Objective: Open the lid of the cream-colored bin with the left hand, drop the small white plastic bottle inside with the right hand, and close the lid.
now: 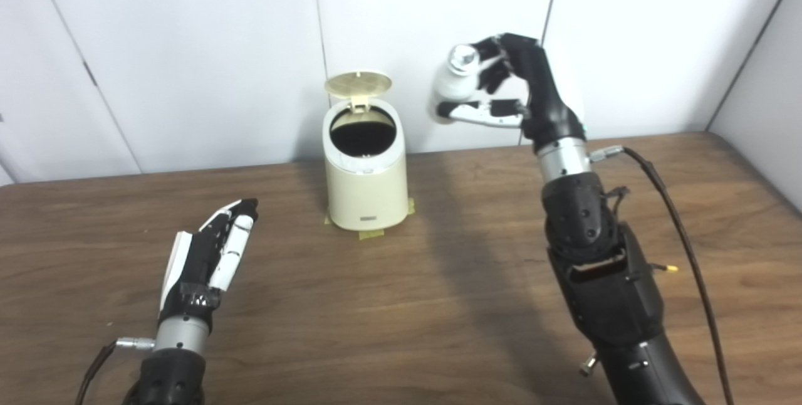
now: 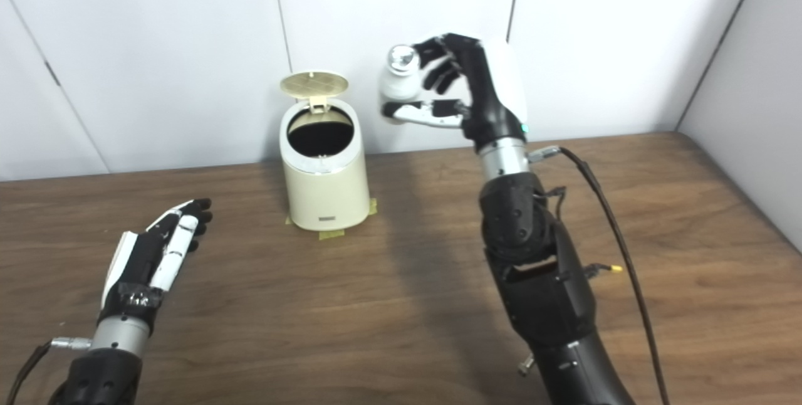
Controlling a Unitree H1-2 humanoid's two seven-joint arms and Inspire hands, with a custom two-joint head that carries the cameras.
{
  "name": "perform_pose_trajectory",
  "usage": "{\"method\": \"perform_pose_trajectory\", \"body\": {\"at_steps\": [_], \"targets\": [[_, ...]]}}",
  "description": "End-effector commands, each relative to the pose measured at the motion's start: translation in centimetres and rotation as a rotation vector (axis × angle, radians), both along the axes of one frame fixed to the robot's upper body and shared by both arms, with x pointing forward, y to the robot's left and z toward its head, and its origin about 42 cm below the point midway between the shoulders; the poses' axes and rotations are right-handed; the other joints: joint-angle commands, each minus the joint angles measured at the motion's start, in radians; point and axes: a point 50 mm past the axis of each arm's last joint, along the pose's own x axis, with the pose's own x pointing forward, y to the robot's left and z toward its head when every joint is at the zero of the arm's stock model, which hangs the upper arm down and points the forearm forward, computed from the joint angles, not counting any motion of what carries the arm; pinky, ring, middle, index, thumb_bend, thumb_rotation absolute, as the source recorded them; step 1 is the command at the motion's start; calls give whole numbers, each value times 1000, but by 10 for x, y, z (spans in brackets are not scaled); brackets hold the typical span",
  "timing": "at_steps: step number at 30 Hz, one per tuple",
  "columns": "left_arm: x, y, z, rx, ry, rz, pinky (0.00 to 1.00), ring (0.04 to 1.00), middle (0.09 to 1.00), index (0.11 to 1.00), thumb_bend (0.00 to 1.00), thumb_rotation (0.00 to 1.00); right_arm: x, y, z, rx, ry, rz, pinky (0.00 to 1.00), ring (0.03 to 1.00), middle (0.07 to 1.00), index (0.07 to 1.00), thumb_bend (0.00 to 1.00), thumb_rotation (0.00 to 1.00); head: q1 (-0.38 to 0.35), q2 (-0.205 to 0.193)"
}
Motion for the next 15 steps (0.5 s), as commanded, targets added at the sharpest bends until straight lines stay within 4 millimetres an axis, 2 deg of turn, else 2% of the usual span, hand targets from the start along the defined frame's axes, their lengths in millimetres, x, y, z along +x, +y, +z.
{"method": "perform_pose_trajectory", "body": {"at_steps": [1, 5, 9, 15], "targets": [[2, -5, 18, -6, -79, 3, 834, 826, 814, 840, 554, 972, 1, 11, 28, 8, -92, 46, 389, 436, 490, 479, 522, 0, 4, 0], [4, -8, 18, -19, -88, 3, 801, 816, 807, 827, 548, 980, 4, 27, 32, 27, -94, 79, 380, 426, 495, 476, 522, 0, 19, -3], [4, -11, 17, -39, -86, 6, 864, 833, 807, 830, 564, 976, 11, 40, 34, 38, -116, 120, 377, 429, 498, 475, 522, 0, 36, -4], [2, -17, 17, -50, -93, 9, 890, 836, 808, 831, 558, 984, 22, 55, 27, 43, -127, 133, 366, 434, 494, 476, 522, 0, 56, -3]]}}
